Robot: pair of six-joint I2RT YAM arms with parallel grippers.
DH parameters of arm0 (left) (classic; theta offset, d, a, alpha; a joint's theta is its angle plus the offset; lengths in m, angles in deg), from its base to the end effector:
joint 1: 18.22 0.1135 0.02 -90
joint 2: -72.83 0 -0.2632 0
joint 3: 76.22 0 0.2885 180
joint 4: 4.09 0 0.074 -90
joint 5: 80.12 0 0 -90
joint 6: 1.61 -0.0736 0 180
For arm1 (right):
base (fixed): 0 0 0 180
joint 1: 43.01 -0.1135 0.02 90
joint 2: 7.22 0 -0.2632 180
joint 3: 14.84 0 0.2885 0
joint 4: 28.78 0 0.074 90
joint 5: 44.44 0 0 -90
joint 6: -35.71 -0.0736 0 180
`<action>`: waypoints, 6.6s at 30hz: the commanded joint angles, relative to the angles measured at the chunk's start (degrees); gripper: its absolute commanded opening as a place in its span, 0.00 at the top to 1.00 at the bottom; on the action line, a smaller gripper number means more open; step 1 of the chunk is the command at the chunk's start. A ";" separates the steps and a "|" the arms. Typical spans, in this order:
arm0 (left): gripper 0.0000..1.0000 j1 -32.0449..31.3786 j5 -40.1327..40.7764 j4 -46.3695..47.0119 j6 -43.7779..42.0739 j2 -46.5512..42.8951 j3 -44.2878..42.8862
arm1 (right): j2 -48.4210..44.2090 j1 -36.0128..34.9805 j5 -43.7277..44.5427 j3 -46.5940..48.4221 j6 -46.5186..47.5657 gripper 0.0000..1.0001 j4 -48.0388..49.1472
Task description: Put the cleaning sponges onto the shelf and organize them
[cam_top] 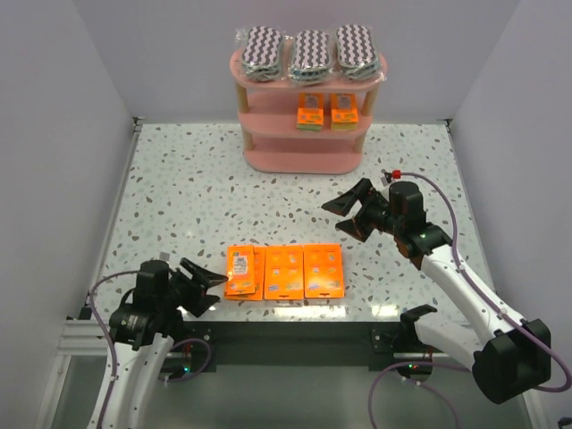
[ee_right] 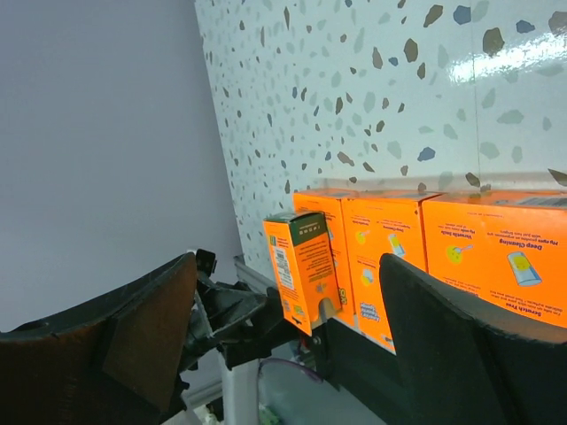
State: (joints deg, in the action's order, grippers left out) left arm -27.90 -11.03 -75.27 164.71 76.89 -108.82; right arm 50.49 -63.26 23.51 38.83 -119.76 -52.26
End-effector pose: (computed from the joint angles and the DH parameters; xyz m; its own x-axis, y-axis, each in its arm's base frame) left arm 0.1098 -0.0454 0.1733 -0.5620 -0.8249 0.0609 -0.5504 0.3180 -0.7719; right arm 0.2656 0.1274 0.2500 -0.7560 0.6199 -0.2104 0.1315 0.4587 0.8788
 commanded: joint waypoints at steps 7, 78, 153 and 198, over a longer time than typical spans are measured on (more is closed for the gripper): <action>0.28 0.79 -11.60 10.39 -7.14 11.67 3.72 | -0.23 -0.23 0.33 0.78 2.37 0.13 -1.79; 1.00 0.79 -16.27 54.42 -9.17 37.77 -9.19 | 2.14 -0.23 -1.60 0.34 2.90 0.34 -0.12; 0.25 3.17 -14.43 46.28 -23.23 60.57 -32.85 | -13.14 -3.47 -12.85 -8.43 15.72 0.18 -30.06; 0.20 3.17 -10.47 26.31 -21.29 28.64 -12.10 | 1.08 -7.61 13.96 -21.64 -18.20 0.40 15.61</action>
State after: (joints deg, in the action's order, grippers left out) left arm -25.08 -20.80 -48.67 144.32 105.56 -121.19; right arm 50.08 -71.55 38.07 13.74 -138.95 -42.03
